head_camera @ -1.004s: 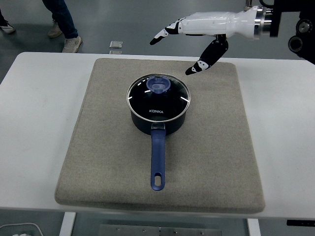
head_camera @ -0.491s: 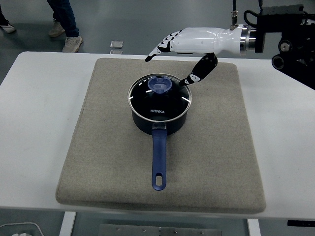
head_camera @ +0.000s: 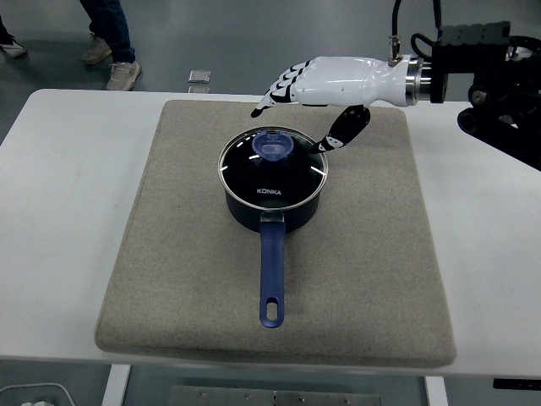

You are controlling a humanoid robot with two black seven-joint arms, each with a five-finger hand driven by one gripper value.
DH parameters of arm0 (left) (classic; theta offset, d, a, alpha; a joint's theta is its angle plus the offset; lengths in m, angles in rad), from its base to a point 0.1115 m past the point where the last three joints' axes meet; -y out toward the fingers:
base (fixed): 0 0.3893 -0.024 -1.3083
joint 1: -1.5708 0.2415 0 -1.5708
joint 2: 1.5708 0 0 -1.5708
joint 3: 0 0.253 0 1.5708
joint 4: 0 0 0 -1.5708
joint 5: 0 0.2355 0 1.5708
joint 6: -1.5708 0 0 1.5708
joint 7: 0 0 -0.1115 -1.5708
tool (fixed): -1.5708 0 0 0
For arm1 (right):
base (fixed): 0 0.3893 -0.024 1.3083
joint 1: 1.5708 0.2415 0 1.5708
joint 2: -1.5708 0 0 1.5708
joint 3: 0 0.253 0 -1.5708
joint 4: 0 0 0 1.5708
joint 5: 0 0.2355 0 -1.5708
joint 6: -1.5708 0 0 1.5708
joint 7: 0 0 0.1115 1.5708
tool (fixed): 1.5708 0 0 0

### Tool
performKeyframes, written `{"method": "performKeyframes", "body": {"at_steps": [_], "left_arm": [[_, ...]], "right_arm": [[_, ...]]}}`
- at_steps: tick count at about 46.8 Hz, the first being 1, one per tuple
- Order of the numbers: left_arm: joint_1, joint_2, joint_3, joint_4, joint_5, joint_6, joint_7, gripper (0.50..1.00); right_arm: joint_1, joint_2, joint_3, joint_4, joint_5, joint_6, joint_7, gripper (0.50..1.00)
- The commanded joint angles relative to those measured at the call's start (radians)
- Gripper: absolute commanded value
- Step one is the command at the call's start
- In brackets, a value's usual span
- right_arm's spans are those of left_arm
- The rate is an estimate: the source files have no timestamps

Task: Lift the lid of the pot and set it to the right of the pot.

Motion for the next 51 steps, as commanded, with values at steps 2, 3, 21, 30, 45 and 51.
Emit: {"method": "performKeyframes", "body": {"at_steps": [2, 3, 21, 30, 45, 51], "left_arm": [[0.000, 0.000, 0.000, 0.000, 0.000, 0.000, 0.000, 1.000], [0.000, 0.000, -0.001, 0.000, 0.000, 0.000, 0.000, 1.000], [0.000, 0.000, 0.000, 0.000, 0.000, 0.000, 0.000, 1.000], [0.000, 0.000, 0.000, 0.000, 0.000, 0.000, 0.000, 1.000], [0.000, 0.000, 0.000, 0.000, 0.000, 0.000, 0.000, 1.000], [0.000, 0.000, -0.001, 0.000, 0.000, 0.000, 0.000, 1.000]], "right_arm": [[-0.004, 0.005, -0.027, 0.000, -0.002, -0.043, 0.000, 0.891], [-0.004, 0.005, -0.033, 0.000, -0.002, -0.051, 0.000, 0.891], [-0.016, 0.035, -0.047, -0.008, -0.001, -0.081, 0.000, 0.891], [-0.033, 0.048, -0.052, -0.039, -0.001, -0.098, 0.000, 0.891], [-0.032, 0.068, -0.064, -0.083, -0.002, -0.114, 0.000, 0.891], [-0.036, 0.083, -0.066, -0.091, -0.002, -0.118, 0.000, 0.891]]}}
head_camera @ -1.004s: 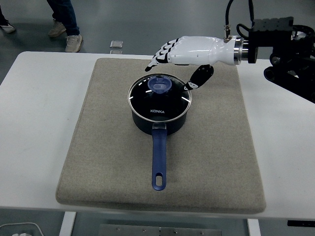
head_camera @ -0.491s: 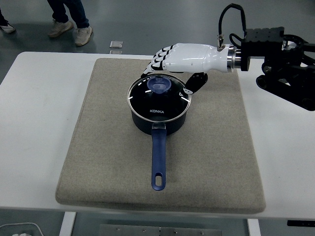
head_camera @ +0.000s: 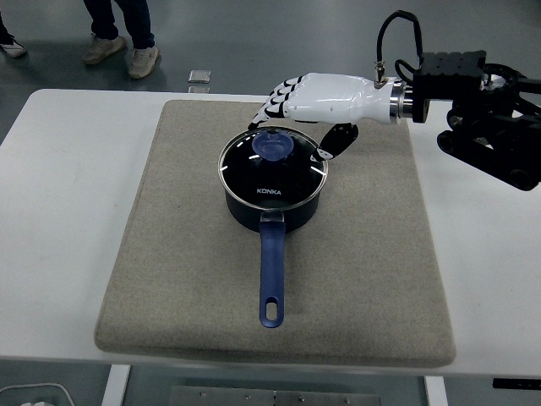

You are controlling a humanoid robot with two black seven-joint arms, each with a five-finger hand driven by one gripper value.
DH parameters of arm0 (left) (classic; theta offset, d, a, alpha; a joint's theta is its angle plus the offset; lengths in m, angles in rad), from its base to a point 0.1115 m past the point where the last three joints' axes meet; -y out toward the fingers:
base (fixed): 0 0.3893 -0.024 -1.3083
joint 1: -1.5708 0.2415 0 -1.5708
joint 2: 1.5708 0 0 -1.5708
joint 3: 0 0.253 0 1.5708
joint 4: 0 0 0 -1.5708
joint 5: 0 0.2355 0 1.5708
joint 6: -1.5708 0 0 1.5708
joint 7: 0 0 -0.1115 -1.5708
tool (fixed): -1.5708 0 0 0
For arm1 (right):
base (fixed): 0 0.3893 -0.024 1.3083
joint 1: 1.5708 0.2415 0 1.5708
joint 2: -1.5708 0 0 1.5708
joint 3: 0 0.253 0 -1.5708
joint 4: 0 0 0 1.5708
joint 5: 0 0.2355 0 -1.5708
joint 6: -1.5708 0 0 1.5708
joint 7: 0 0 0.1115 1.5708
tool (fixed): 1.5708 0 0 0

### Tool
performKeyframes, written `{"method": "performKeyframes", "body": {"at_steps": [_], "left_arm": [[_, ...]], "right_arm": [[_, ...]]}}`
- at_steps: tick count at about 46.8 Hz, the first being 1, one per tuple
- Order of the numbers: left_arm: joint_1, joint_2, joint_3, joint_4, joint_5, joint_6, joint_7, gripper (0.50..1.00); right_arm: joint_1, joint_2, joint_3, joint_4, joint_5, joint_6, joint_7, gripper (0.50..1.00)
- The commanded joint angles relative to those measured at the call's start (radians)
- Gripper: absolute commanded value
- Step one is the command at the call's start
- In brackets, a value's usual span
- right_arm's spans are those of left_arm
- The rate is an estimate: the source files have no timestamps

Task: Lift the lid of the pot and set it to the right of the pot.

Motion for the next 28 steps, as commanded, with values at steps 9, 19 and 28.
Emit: {"method": "performKeyframes", "body": {"at_steps": [9, 19, 28], "left_arm": [[0.000, 0.000, 0.001, 0.000, 0.000, 0.000, 0.000, 1.000], [0.000, 0.000, 0.001, 0.000, 0.000, 0.000, 0.000, 1.000], [0.000, 0.000, -0.001, 0.000, 0.000, 0.000, 0.000, 1.000]], "right_arm": [[-0.011, 0.014, -0.013, -0.022, 0.000, -0.021, 0.000, 0.891], [-0.016, 0.014, -0.014, -0.027, 0.000, -0.021, 0.000, 0.891], [-0.020, 0.022, -0.016, -0.025, -0.001, -0.021, 0.000, 0.891]]}}
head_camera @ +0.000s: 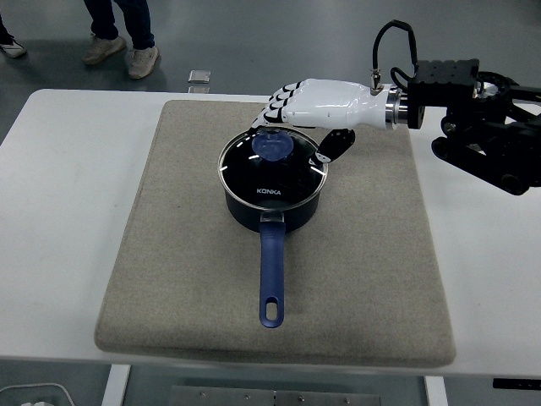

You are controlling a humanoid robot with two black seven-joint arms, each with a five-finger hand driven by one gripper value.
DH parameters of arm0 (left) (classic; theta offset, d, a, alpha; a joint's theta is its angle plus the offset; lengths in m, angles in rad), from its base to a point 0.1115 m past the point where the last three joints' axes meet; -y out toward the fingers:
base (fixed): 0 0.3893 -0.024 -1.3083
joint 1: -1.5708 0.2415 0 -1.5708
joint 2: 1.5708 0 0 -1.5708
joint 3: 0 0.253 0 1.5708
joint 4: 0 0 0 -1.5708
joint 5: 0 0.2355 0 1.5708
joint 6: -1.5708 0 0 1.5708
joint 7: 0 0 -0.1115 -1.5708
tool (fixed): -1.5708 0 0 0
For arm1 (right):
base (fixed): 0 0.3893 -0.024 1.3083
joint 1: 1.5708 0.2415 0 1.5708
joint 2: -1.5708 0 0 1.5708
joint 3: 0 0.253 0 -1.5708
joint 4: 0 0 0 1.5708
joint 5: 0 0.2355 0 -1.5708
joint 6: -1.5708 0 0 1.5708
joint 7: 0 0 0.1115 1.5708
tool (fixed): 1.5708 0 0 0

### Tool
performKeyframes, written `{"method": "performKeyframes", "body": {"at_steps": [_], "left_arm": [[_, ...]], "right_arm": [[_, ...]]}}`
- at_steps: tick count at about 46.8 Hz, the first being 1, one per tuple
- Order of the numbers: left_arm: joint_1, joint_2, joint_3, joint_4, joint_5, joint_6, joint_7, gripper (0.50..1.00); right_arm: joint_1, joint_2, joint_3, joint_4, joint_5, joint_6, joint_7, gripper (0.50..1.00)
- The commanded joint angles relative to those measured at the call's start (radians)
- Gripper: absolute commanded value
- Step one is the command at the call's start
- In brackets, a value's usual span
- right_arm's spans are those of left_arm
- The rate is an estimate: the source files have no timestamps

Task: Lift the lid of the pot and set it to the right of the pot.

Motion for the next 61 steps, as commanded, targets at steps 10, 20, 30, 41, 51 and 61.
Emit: {"method": "performKeyframes", "body": {"at_steps": [10, 20, 30, 41, 51, 61], "left_arm": [[0.000, 0.000, 0.000, 0.000, 0.000, 0.000, 0.000, 1.000], [0.000, 0.000, 0.000, 0.000, 0.000, 0.000, 0.000, 1.000], [0.000, 0.000, 0.000, 0.000, 0.000, 0.000, 0.000, 1.000], [0.000, 0.000, -0.001, 0.000, 0.000, 0.000, 0.000, 1.000], [0.000, 0.000, 0.000, 0.000, 0.000, 0.000, 0.000, 1.000], [0.000, 0.000, -0.001, 0.000, 0.000, 0.002, 0.000, 1.000]], "right_arm": [[0.000, 0.018, -0.033, 0.007, -0.001, 0.000, 0.000, 0.891], [0.009, 0.018, -0.036, 0.012, -0.001, 0.000, 0.000, 0.891], [0.009, 0.018, -0.038, 0.013, 0.000, 0.000, 0.000, 0.887], [0.017, 0.016, -0.036, 0.015, 0.003, 0.011, 0.000, 0.758], [0.018, 0.016, -0.033, 0.015, 0.010, 0.040, 0.000, 0.500], [0.017, 0.018, -0.030, 0.014, 0.010, 0.060, 0.000, 0.500]]}}
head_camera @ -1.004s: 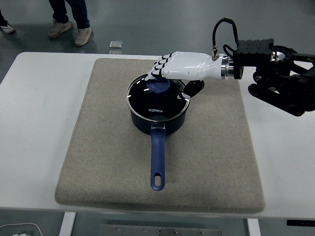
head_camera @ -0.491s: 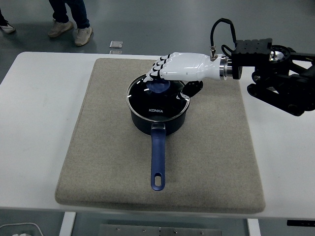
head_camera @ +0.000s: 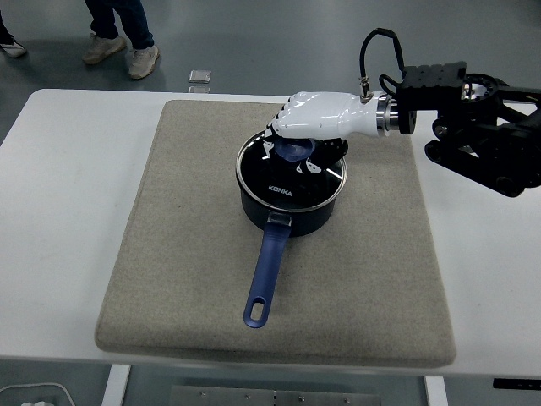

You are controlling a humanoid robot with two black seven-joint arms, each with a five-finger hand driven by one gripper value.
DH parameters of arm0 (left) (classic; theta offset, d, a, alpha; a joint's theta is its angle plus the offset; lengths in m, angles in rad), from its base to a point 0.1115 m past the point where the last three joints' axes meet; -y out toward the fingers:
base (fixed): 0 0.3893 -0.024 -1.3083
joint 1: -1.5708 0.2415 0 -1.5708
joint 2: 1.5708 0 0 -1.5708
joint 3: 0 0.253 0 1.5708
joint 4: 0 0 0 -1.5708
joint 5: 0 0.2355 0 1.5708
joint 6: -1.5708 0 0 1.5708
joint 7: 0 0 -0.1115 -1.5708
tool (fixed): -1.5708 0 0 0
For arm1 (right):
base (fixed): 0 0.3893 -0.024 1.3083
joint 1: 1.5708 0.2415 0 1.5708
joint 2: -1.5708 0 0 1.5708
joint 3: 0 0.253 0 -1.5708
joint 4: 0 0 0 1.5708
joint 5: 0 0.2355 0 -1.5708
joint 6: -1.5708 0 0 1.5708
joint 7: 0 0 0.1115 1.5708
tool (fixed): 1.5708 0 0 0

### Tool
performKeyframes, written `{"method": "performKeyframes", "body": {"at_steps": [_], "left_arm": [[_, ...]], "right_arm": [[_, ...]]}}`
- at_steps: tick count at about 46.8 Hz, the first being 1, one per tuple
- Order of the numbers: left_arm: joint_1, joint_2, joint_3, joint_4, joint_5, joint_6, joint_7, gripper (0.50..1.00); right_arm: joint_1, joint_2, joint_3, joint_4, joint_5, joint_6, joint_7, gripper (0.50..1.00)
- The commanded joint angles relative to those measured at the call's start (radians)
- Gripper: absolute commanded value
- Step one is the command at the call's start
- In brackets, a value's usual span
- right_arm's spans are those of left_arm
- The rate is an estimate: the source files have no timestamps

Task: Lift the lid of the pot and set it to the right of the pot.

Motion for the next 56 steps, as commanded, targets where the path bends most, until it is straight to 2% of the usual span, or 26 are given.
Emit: {"method": "performKeyframes", "body": {"at_steps": [1, 9, 25, 32, 47, 48, 49, 51, 53, 56], "left_arm": [[0.000, 0.000, -0.001, 0.000, 0.000, 0.000, 0.000, 1.000], [0.000, 0.000, 0.001, 0.000, 0.000, 0.000, 0.000, 1.000], [0.000, 0.000, 0.001, 0.000, 0.000, 0.000, 0.000, 1.000], [0.000, 0.000, 0.001, 0.000, 0.000, 0.000, 0.000, 1.000], [0.000, 0.000, -0.001, 0.000, 0.000, 0.000, 0.000, 1.000], [0.000, 0.000, 0.001, 0.000, 0.000, 0.000, 0.000, 1.000], [0.000, 0.000, 0.001, 0.000, 0.000, 0.000, 0.000, 1.000], [0.000, 0.000, 0.001, 0.000, 0.000, 0.000, 0.000, 1.000], [0.000, 0.000, 0.001, 0.000, 0.000, 0.000, 0.000, 1.000], [0.000, 0.000, 0.001, 0.000, 0.000, 0.000, 0.000, 1.000]], "right_arm": [[0.001, 0.001, -0.002, 0.000, -0.001, 0.002, 0.000, 0.500], [0.004, 0.001, 0.003, 0.000, -0.007, 0.026, 0.000, 0.500], [0.019, 0.013, 0.004, 0.000, -0.006, 0.034, 0.000, 0.500], [0.057, 0.012, 0.001, 0.000, 0.004, 0.035, 0.000, 0.500], [0.053, 0.013, 0.001, 0.003, 0.030, 0.049, 0.000, 0.502], [0.056, 0.013, 0.001, 0.003, 0.034, 0.052, 0.000, 0.583], [0.059, 0.012, 0.001, 0.003, 0.039, 0.058, 0.000, 0.619], [0.062, 0.012, 0.003, 0.003, 0.048, 0.078, 0.000, 0.652], [0.065, 0.010, 0.006, 0.003, 0.054, 0.103, 0.000, 0.713], [0.083, 0.012, 0.007, 0.003, 0.057, 0.124, 0.000, 0.725]]}}
